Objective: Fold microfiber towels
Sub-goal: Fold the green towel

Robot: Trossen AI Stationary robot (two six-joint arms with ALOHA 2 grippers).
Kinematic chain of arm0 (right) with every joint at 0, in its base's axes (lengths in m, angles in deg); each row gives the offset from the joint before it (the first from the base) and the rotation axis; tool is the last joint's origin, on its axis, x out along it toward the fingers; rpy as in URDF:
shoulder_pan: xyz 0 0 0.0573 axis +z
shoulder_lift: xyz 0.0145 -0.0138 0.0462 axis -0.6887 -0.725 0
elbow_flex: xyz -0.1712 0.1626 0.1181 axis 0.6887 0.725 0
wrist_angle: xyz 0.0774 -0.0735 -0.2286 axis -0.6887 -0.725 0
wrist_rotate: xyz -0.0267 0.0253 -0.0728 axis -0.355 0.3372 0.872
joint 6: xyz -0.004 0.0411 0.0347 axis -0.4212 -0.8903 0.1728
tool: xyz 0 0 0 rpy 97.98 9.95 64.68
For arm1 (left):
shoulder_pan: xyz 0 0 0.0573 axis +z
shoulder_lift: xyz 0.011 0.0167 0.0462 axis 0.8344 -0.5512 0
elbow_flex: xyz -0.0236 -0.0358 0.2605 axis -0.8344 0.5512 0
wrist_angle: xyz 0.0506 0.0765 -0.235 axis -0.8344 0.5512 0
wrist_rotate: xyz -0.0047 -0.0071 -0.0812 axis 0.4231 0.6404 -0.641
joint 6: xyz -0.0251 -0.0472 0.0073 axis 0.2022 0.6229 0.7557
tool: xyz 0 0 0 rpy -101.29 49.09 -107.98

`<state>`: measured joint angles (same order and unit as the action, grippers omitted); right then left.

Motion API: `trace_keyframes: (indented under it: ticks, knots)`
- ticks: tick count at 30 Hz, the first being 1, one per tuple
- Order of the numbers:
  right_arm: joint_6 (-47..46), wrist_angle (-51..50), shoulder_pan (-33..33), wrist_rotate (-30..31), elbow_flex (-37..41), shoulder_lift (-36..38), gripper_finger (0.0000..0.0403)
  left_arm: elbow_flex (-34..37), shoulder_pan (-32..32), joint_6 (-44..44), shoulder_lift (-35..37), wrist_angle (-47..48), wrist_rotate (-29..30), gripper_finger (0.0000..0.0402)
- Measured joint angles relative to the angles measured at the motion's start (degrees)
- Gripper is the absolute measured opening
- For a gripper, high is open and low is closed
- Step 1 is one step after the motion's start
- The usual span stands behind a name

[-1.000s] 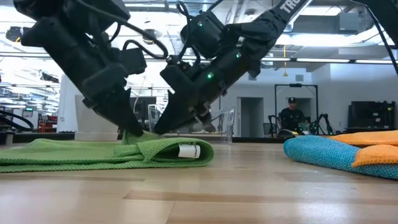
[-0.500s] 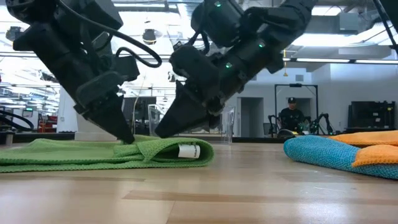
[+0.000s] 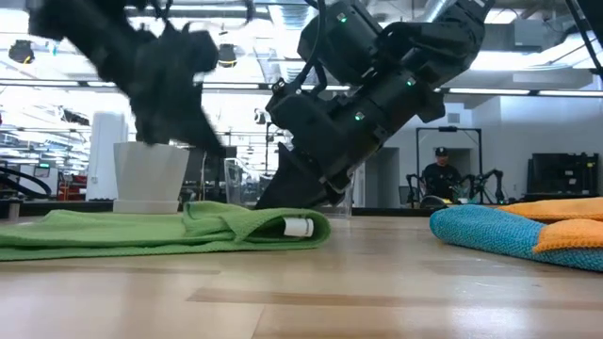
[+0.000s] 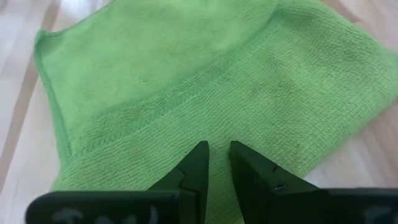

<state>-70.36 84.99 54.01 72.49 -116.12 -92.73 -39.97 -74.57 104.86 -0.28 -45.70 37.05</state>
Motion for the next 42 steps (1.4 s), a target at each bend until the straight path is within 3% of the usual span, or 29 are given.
trace_keyframes:
  ticks: [4, 6, 12, 20, 28, 42]
  knots:
    - [0.00, 0.17, -0.02, 0.00, 0.00, 0.00, 0.0091, 0.14, -0.01, -2.22, 2.34, 0.07, 9.12, 0.0000]
    - [-0.02, 0.30, -0.02, -0.02, 0.00, 0.00, 0.0091, 1.50, 0.77, -2.05, 1.00, 0.01, 10.81, 0.0000]
    - [-0.42, 1.03, 0.04, -0.24, -0.15, 1.76, 0.0091, 4.88, 1.52, 0.82, -6.54, -6.17, 3.31, 0.0000]
    - [-0.46, 4.13, 2.48, -1.86, -0.15, 3.67, 0.0091, 4.84, 0.98, 2.19, -8.80, -5.67, 2.86, 0.0000]
    - [-1.02, 5.43, 5.11, 0.30, 0.73, 2.86, 0.0091, 4.86, 0.98, 2.84, -12.38, -5.77, 1.90, 0.0000]
    - [-0.13, 6.51, 7.79, 1.68, 7.19, 2.86, 0.0091, 4.75, 1.03, 1.73, -13.65, -7.30, 2.20, 0.0000]
